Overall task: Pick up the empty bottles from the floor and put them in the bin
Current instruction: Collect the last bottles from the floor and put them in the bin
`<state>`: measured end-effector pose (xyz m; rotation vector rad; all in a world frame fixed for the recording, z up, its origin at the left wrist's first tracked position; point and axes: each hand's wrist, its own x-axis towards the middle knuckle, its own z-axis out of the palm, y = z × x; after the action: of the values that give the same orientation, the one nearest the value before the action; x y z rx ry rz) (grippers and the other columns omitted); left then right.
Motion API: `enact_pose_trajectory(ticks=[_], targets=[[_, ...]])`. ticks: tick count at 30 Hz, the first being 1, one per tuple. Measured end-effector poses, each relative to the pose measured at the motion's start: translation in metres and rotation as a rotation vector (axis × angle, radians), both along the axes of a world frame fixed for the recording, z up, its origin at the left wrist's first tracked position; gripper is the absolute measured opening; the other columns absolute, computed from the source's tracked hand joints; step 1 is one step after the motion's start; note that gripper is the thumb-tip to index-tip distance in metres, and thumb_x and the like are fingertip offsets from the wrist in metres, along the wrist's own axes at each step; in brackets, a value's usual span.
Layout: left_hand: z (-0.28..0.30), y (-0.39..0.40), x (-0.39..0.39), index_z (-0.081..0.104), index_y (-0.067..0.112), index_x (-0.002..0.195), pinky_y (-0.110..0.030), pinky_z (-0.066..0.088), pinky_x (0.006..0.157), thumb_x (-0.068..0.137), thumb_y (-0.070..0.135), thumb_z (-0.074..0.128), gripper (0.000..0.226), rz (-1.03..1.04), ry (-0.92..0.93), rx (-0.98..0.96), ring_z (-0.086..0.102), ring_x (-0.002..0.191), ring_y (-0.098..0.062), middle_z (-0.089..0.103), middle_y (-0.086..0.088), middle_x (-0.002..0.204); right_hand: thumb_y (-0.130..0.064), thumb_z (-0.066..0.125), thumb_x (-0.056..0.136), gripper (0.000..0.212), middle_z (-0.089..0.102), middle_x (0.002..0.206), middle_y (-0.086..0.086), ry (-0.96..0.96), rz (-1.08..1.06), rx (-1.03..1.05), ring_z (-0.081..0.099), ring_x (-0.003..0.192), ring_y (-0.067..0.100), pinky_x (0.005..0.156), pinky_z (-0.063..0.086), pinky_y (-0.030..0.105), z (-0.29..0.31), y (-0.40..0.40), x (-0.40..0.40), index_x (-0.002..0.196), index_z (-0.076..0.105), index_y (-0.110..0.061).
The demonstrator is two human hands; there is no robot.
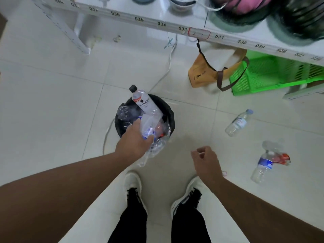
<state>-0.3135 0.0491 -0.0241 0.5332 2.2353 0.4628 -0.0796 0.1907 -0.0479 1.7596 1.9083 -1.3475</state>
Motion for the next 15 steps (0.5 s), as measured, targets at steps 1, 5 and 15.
enact_pose_trajectory(ticks=[1, 5, 15], targets=[[-0.008, 0.008, -0.002, 0.038, 0.028, 0.154, -0.054, 0.051, 0.105, 0.090, 0.055, 0.069, 0.076, -0.048, 0.040, -0.084, 0.058, 0.129, -0.033, 0.054, -0.008, 0.143, -0.038, 0.064, 0.098, 0.025, 0.069, 0.100, 0.005, -0.006, -0.017, 0.007, 0.068, 0.082, 0.021, 0.068, 0.054, 0.036, -0.003, 0.002, 0.013, 0.112, 0.064, -0.017], [-0.029, 0.028, -0.002, 0.022, 0.020, 0.166, -0.055, 0.032, 0.121, 0.083, 0.071, 0.073, 0.111, -0.324, 0.320, -0.280, 0.038, 0.150, -0.038, 0.034, -0.013, 0.166, -0.036, 0.067, 0.097, 0.018, 0.070, 0.090, -0.001, -0.037, -0.052, 0.017, 0.067, 0.073, 0.010, 0.057, 0.044, 0.027, -0.016, 0.008, 0.064, 0.104, 0.064, -0.020], [-0.009, 0.017, 0.017, 0.045, 0.020, 0.158, -0.061, 0.030, 0.121, 0.085, 0.060, 0.073, 0.087, -0.358, 0.516, -0.177, 0.039, 0.151, -0.034, 0.043, -0.011, 0.164, -0.039, 0.066, 0.099, 0.026, 0.070, 0.105, 0.006, -0.131, -0.102, -0.025, 0.067, 0.090, 0.021, 0.080, 0.055, 0.040, -0.008, 0.014, 0.136, 0.112, 0.064, -0.017]])
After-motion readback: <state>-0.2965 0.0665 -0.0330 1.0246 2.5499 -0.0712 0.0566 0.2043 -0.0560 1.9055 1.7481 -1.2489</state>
